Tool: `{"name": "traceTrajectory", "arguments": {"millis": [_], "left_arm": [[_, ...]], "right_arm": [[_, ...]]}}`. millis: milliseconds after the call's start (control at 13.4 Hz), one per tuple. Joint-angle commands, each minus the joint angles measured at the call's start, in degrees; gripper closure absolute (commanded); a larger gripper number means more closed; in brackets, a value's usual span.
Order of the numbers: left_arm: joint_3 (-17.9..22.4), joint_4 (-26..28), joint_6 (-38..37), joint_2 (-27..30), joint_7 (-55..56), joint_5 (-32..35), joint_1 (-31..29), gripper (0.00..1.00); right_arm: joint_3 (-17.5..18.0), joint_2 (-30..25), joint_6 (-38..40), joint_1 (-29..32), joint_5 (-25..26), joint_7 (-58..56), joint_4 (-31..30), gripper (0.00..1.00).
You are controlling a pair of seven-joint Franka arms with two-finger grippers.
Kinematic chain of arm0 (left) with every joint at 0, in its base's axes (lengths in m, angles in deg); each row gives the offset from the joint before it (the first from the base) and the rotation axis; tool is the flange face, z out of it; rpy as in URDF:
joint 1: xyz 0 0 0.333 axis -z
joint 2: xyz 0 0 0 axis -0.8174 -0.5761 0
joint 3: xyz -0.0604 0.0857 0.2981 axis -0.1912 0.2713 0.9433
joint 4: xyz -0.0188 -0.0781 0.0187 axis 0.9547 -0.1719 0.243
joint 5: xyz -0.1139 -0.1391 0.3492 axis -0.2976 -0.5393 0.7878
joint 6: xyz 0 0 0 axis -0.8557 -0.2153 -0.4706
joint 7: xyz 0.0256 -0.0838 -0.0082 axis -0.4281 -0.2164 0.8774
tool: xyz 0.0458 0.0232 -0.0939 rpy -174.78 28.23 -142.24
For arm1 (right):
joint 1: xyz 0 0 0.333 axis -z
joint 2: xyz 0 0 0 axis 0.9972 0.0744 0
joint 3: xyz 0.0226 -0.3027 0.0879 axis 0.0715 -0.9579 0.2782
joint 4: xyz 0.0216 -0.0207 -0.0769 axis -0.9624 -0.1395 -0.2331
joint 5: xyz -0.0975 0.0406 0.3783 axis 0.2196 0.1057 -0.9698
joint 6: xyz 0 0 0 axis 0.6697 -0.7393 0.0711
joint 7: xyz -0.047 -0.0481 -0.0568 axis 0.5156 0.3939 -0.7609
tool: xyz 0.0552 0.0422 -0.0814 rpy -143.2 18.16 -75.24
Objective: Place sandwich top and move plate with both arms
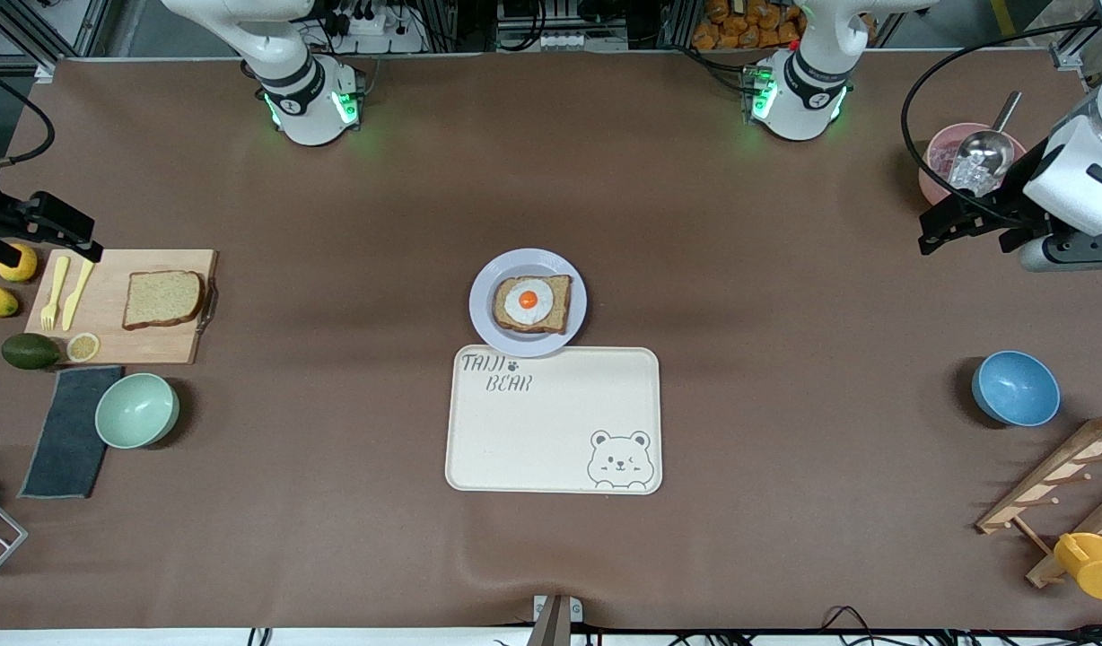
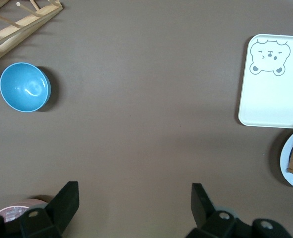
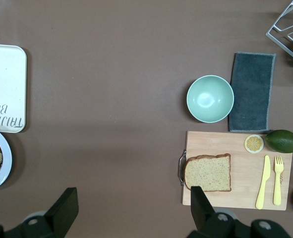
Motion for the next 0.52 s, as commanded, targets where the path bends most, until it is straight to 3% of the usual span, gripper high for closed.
{"name": "traceTrajectory", "arguments": {"millis": [0,448], "left_arm": [[0.0,-1.1,-0.4,-0.4,-1.3,-0.4,-0.2,0.00],[0.1,-1.1,-0.2,-1.0,-0.9,-1.1,-0.4,0.00]], "right_arm": [[0.2,0.0,0.5,0.2,0.2,0.6,0.3,0.00],[0.2,0.0,0.4,0.8,0.2,0.0,0.0,0.00]]}}
